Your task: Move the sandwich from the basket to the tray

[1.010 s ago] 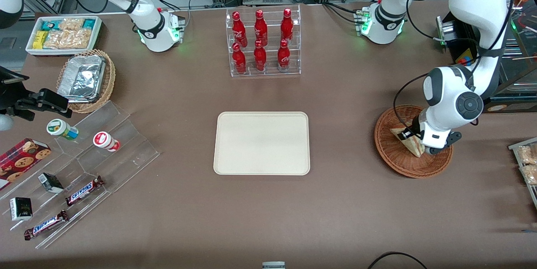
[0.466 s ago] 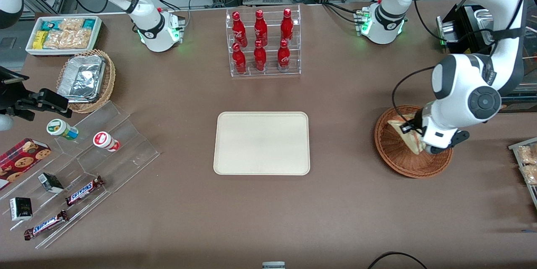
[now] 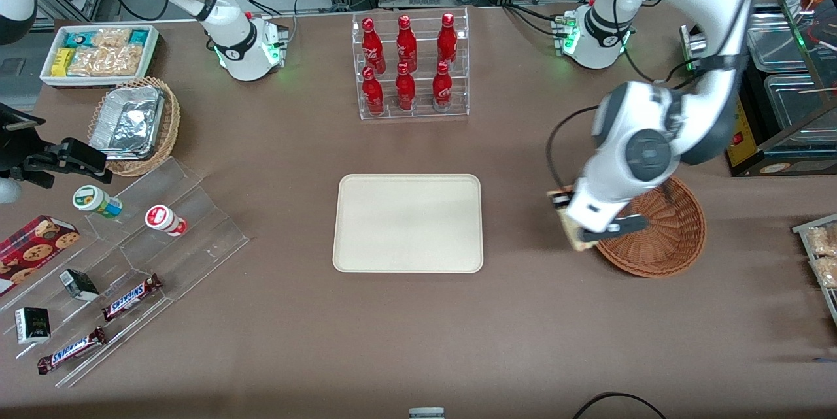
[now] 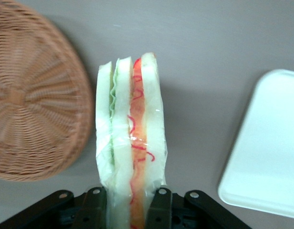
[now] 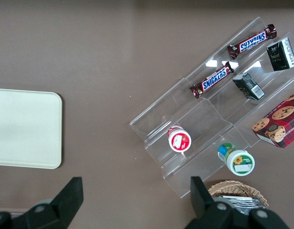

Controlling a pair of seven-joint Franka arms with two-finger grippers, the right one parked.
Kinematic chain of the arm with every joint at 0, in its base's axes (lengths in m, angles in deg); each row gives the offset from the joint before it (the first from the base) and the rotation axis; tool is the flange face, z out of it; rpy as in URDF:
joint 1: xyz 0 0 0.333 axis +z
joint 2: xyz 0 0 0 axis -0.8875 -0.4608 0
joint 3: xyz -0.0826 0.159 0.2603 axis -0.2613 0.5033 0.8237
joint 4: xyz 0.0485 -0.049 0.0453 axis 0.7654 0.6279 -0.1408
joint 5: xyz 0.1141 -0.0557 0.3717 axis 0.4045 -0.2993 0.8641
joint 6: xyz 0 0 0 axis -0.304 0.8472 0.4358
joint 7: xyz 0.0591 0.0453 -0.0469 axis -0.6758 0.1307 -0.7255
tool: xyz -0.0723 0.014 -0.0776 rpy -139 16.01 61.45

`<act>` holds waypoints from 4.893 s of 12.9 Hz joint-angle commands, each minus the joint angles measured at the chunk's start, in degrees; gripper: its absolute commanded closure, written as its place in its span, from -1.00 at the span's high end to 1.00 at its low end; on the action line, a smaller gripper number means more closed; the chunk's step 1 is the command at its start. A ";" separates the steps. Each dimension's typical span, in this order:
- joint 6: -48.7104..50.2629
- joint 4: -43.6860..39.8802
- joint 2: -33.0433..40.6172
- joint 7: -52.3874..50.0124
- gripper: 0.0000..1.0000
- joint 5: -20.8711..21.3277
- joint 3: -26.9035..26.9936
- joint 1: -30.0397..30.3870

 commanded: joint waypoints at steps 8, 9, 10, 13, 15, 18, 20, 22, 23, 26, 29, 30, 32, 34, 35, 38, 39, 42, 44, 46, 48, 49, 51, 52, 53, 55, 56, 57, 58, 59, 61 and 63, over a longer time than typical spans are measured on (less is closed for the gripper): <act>-13.45 -9.28 -14.72 -0.97 -0.49 -0.07 0.32 -16.37; -14.94 -9.19 -15.16 -0.88 -0.48 -0.07 0.24 -16.55; -15.65 -9.28 -16.12 -0.80 -0.46 -0.07 0.23 -17.68; -15.74 -9.28 -17.54 -0.27 -0.47 -0.33 0.23 -18.13; -17.49 -9.28 -18.41 -0.27 -0.43 -0.51 0.23 -18.31; -19.70 -9.28 -19.91 -1.06 -0.42 -0.60 0.23 -18.57; -19.70 -9.28 -20.09 -1.06 -0.42 -0.68 0.23 -18.57; -19.70 -9.71 -20.61 -0.97 -0.36 -1.38 0.23 -18.48; -19.70 -9.72 -20.70 -0.97 -0.26 -1.47 0.23 -18.48; -19.70 -10.42 -20.88 -1.23 0.48 -1.48 0.23 -18.22; -19.61 -10.60 -20.53 -4.47 1.00 -1.48 0.32 -17.96; -19.61 -10.77 -20.27 -5.27 1.00 -1.48 0.41 -17.78; -17.34 -11.47 -17.12 -5.37 1.00 -1.39 0.94 -17.08; -10.77 -12.00 -12.20 -5.10 1.00 -1.04 1.11 -14.72; -8.21 -12.70 -10.70 -5.19 1.00 -0.77 1.11 -13.57; 0.22 -12.36 -4.20 -0.47 1.00 -0.16 1.11 -8.14; 3.64 -11.83 -1.83 3.12 1.00 -0.16 1.11 -6.89; 7.63 -9.47 4.06 7.36 1.00 0.54 1.11 -0.84; 10.61 -7.88 8.11 10.70 1.00 0.72 1.11 3.55; 14.21 -7.87 10.75 16.22 1.00 0.98 1.20 7.94; 17.73 -8.14 13.91 21.67 1.00 0.37 1.11 13.48; 19.05 -7.96 15.41 25.10 1.00 0.20 1.11 15.42; 21.69 -7.87 18.13 26.45 1.00 0.98 1.20 16.84; 22.91 -7.87 19.54 26.45 1.00 0.99 1.11 17.89; 24.32 -7.87 21.03 26.45 1.00 0.99 1.11 18.25; 26.26 -8.13 23.50 26.45 1.00 0.99 0.94 19.30; 26.70 -8.48 24.03 26.45 1.00 0.99 0.76 19.40; 26.88 -9.01 24.03 26.54 1.00 0.90 0.76 19.40; 26.97 -9.88 23.69 26.28 1.00 0.90 0.59 19.40; 26.97 -9.72 23.68 26.01 1.00 0.90 -0.02 19.48; 26.97 -9.37 23.86 25.92 1.00 1.51 -3.27 21.84; 26.97 -9.72 23.94 26.27 1.00 4.49 -3.55 20.90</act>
